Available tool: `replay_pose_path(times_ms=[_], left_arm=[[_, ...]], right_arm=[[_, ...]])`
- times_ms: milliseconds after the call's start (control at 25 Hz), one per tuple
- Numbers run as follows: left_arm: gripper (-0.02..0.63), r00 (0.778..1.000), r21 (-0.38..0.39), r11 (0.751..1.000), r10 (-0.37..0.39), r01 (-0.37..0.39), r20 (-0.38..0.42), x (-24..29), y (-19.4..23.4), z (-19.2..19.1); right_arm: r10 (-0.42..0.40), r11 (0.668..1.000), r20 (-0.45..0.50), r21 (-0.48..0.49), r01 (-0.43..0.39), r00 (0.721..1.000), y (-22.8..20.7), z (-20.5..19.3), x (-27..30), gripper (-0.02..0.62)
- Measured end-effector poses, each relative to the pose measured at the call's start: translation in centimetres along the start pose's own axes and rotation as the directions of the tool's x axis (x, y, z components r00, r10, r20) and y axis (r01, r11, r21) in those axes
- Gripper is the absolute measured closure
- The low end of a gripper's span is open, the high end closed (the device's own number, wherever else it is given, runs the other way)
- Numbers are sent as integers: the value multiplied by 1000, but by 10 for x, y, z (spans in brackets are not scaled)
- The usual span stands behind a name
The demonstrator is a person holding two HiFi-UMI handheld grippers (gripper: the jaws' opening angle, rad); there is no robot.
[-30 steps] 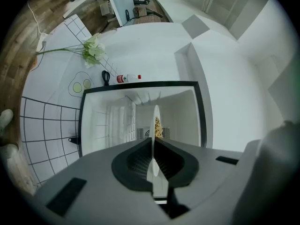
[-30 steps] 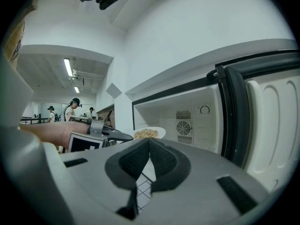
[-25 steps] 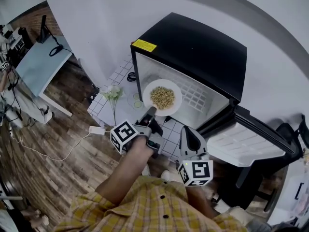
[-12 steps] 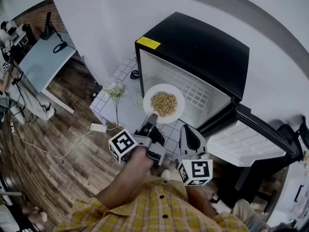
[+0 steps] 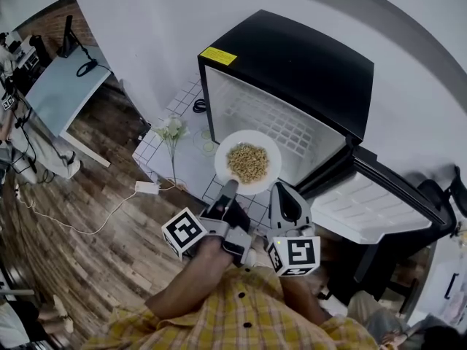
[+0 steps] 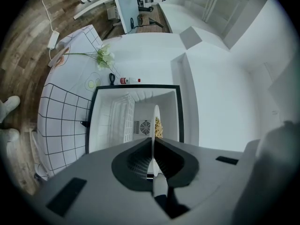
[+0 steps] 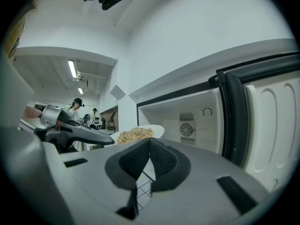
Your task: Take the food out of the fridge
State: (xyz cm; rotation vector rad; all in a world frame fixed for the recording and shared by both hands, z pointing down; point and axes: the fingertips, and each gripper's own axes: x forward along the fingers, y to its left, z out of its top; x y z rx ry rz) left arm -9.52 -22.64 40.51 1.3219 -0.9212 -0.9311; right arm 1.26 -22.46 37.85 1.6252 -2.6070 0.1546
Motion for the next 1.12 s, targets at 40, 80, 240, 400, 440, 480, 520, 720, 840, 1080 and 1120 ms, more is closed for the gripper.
replay_pose_path(times_ms=[40, 80, 240, 400, 440, 480, 520, 720, 840, 1080, 1120], left_arm=[[588, 1000, 1, 1000, 0, 0, 0, -1, 0, -1], [588, 1000, 4, 1000, 0, 0, 0, -1, 1, -1], [588, 1000, 6, 1000, 1, -1, 8, -5, 3, -1], [588, 1000, -4, 1000, -2, 2, 20, -9, 1, 2], [588, 1000, -6, 1000, -4, 4, 22, -9, 0, 2], [588, 1000, -8, 1000, -5, 5, 23, -10, -1, 3], [588, 1000, -8, 1000, -6, 6, 23, -10, -1, 3], [588, 1000, -7, 1000, -10, 10, 21, -10, -2, 3], [588, 1000, -8, 1000, -14, 14, 20, -10, -3, 2], [588, 1000, -8, 1000, -12, 12, 10, -9, -4, 0], [588, 1000, -8, 1000, -13, 13, 9, -9, -4, 0]], right_arm=[[1, 1000, 2, -2, -1, 1000, 0, 0, 0, 589], [4, 1000, 4, -2, -4, 1000, 0, 0, 0, 589], [15, 1000, 12, -2, -15, 1000, 1, 0, 0, 589], [26, 1000, 13, -6, -26, 1000, 5, 1, 0, 589], [28, 1000, 12, -7, -28, 1000, 5, 1, 0, 589], [28, 1000, 9, -7, -28, 1000, 6, 0, 0, 589], [27, 1000, 6, -7, -27, 1000, 6, -1, 0, 589], [16, 1000, 3, -10, -16, 1000, 2, 0, -2, 589], [14, 1000, 3, -9, -14, 1000, 1, -1, -4, 589], [11, 1000, 7, -12, -11, 1000, 0, -1, -4, 589], [10, 1000, 8, -12, -10, 1000, 0, -1, -4, 589]])
